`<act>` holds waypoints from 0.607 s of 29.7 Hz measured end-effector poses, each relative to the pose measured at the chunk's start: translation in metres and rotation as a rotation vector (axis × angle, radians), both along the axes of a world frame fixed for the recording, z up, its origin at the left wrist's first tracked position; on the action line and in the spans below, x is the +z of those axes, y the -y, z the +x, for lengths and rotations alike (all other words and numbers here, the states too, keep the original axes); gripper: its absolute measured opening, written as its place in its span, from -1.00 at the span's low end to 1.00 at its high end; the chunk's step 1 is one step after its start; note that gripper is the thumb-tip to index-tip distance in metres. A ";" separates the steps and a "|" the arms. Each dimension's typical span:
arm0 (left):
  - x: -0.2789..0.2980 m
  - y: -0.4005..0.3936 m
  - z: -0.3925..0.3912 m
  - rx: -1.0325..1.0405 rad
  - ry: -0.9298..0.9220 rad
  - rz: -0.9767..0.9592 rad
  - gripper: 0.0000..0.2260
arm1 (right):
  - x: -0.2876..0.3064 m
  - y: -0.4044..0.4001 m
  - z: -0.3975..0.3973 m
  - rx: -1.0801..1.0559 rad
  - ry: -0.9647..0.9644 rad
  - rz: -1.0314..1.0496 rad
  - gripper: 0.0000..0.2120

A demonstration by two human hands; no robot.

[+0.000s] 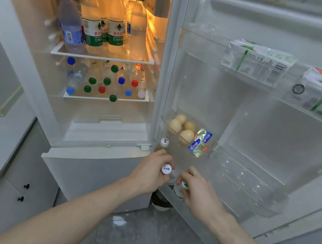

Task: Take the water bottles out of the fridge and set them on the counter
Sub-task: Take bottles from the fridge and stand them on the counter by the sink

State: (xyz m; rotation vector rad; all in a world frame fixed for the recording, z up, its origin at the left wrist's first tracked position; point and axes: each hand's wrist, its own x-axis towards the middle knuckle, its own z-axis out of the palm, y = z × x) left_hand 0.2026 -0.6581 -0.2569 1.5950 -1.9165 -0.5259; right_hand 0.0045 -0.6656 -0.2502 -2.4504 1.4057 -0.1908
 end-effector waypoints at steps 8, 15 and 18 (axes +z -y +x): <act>0.044 -0.065 0.028 0.087 -0.111 -0.147 -0.80 | 0.041 -0.036 0.000 -0.031 0.190 -0.169 -0.76; 0.075 -0.136 0.072 0.303 -0.253 -0.073 -0.81 | 0.083 -0.062 0.033 0.005 0.308 -0.228 -0.80; 0.078 -0.174 0.092 0.394 -0.271 -0.018 -0.84 | 0.089 -0.075 0.051 0.045 0.325 -0.186 -0.79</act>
